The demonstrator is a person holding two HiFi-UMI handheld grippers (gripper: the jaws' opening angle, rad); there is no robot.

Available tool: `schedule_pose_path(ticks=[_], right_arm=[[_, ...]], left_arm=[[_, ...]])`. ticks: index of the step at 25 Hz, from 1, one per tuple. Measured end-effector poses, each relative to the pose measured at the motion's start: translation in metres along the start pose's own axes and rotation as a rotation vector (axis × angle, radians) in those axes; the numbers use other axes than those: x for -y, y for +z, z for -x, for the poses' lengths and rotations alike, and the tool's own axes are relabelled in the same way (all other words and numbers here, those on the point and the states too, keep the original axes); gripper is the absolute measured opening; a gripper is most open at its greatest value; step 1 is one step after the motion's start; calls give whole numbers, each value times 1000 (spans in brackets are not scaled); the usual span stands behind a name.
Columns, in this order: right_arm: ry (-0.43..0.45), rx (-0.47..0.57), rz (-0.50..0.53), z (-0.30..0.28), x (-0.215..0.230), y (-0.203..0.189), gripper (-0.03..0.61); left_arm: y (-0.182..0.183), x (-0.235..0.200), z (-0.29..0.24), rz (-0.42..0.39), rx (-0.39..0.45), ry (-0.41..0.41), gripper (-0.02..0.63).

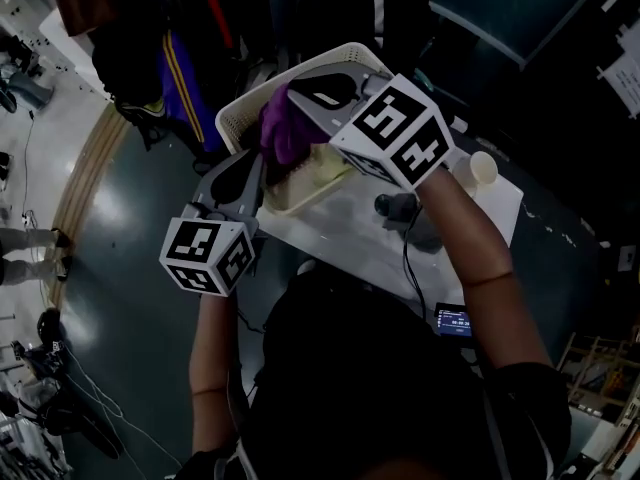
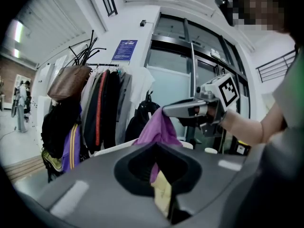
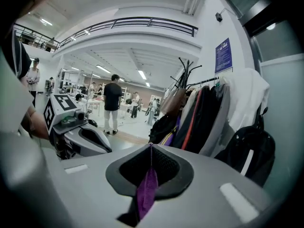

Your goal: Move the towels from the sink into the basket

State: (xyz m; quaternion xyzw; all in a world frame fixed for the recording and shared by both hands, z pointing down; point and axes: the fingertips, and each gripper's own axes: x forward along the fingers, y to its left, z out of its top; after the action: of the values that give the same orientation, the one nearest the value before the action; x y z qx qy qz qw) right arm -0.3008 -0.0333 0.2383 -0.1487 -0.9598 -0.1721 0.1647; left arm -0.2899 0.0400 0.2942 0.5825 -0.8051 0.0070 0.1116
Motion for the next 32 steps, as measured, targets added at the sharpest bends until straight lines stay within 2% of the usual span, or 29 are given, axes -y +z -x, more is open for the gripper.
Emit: schedule_pose_path(ticks=[9, 10, 14, 21, 23, 24, 32], right_arm=[[68, -24, 3, -36, -33, -24, 15], [62, -19, -3, -37, -34, -25, 28], [26, 12, -30, -38, -32, -24, 171], [-4, -3, -74, -29, -26, -38, 95], [-32, -10, -80, -24, -22, -43, 15], [-44, -12, -82, -20, -21, -45, -2], [-103, -28, -130, 11, -10, -65, -2]], left_arm=[[-20, -20, 19, 47, -27, 38, 5], [-21, -21, 20, 51, -30, 38, 5], [-24, -21, 20, 57, -33, 30, 5], [-25, -15, 10, 56, -36, -13, 5], [-23, -10, 6, 53, -34, -32, 5], [-22, -7, 5, 50, -32, -42, 5], [-11, 21, -17, 21, -22, -125, 5]])
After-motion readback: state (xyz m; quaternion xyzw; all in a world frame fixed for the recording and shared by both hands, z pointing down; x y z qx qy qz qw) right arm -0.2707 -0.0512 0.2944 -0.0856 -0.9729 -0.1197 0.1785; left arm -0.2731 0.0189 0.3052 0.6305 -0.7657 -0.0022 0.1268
